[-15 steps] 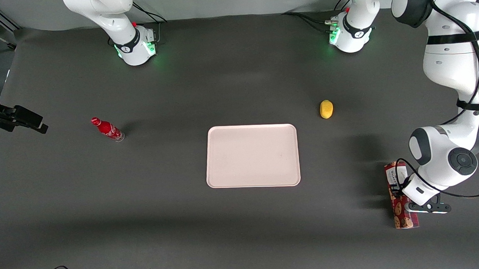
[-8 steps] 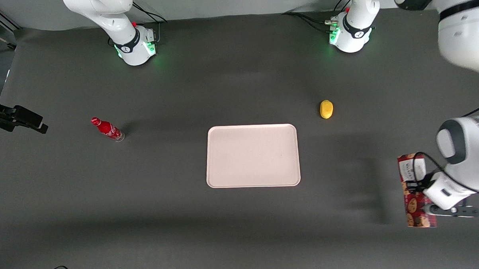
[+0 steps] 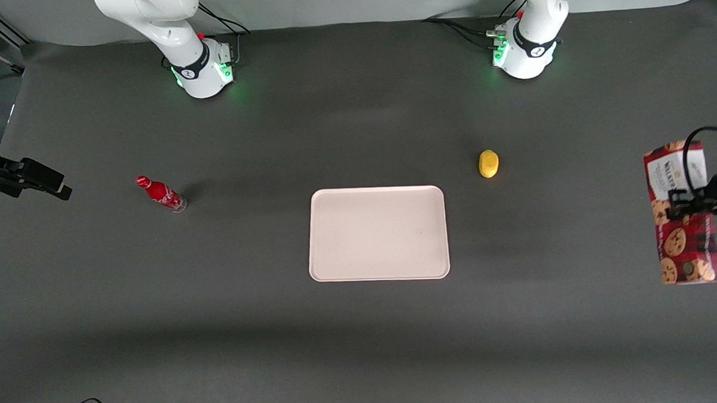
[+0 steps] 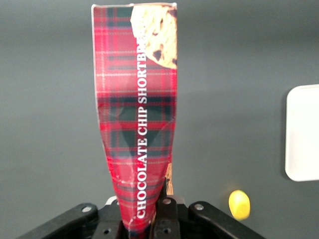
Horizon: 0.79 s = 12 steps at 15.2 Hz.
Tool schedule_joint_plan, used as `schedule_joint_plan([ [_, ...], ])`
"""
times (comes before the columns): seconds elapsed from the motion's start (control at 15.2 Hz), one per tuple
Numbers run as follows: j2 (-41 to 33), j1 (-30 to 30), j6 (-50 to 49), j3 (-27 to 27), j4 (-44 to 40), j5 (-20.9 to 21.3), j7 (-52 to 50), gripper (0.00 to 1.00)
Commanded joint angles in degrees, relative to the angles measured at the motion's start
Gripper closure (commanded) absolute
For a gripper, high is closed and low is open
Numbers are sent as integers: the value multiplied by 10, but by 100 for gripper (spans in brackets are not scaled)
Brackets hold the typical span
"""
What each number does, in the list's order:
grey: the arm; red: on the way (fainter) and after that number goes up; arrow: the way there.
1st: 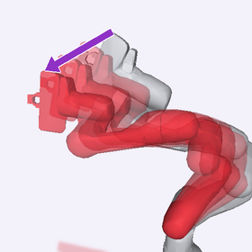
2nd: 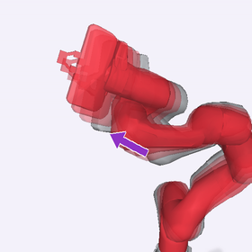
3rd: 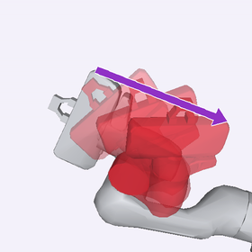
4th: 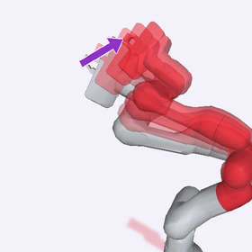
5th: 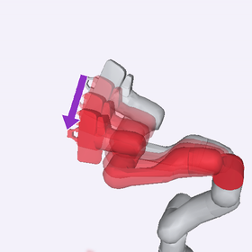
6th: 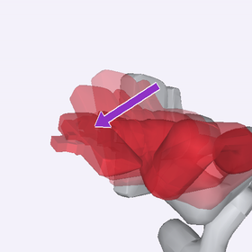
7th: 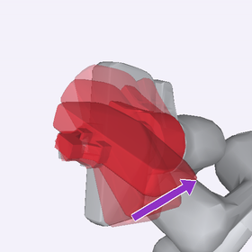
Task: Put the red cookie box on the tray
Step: 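Lift the box upright and carry it toward the pink tray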
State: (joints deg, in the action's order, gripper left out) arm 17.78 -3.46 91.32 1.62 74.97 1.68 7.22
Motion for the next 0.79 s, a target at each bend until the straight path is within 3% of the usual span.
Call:
schedule_joint_plan([
  [0.0, -35, 3, -25, 0, 15, 5, -2, 100],
  [0.2, -56, 3, -61, 36, 18, 1, -36, 100],
  [0.72, -63, 5, -63, 218, 52, 0, -294, 100],
])
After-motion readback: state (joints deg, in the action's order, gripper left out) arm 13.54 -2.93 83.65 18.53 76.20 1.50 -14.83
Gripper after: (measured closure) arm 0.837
